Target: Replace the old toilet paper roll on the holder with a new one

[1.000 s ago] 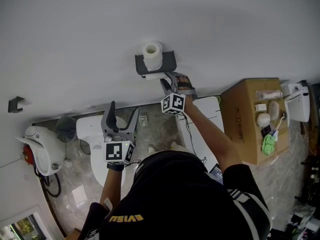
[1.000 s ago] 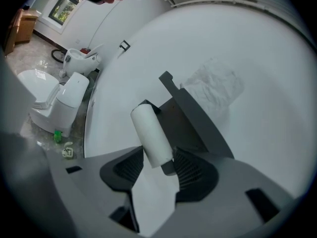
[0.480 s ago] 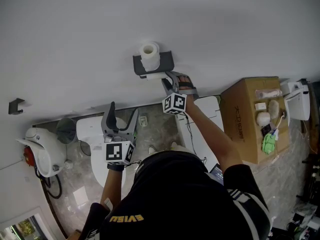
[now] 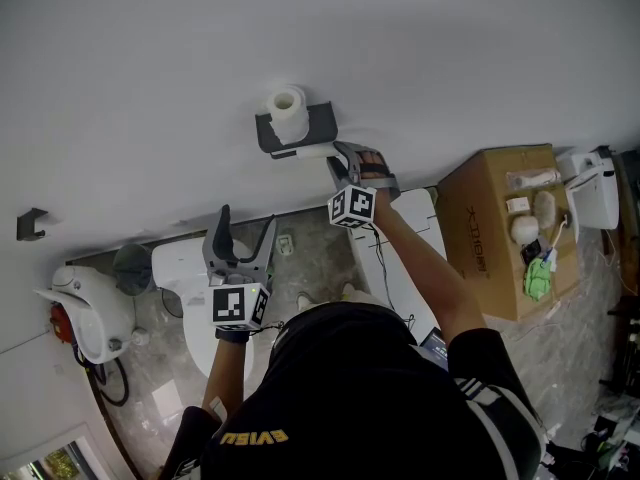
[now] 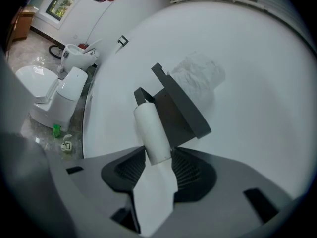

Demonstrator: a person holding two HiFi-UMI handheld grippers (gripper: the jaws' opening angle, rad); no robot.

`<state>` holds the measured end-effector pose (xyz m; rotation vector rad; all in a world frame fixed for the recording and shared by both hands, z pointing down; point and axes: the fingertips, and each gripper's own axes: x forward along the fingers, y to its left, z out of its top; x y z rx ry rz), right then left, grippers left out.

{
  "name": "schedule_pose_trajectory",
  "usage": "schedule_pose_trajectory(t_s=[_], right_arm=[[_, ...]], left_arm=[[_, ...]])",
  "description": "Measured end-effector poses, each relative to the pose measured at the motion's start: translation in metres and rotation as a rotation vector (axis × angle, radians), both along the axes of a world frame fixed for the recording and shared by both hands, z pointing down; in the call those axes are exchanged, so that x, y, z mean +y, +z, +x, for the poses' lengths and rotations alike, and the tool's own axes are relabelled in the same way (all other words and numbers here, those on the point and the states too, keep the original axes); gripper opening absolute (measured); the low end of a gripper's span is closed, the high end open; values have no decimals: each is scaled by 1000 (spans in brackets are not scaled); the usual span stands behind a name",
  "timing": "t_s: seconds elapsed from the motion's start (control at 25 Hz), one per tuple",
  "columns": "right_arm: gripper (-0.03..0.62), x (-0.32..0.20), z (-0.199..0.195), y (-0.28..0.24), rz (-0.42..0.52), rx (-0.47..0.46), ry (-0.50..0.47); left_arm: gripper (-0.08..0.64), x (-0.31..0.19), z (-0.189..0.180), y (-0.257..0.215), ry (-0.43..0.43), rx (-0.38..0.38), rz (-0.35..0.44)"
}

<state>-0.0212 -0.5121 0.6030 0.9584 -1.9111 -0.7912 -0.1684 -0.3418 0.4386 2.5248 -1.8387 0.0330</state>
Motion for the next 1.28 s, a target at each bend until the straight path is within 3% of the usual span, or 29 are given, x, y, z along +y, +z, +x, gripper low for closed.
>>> schedule_pose_trajectory(t_s=[0.48,1.16,1.28], right_arm=[[157,1,32,-2,-21,-34,71],[151,13,78,5,-136,-269,261],[150,13,88,5,-162,-350,312]], left_arm=[[359,-1,2,4,4,6,-6],[359,-14,13,9,41,13,-14],[359,-16,12,10,44,13,-17]])
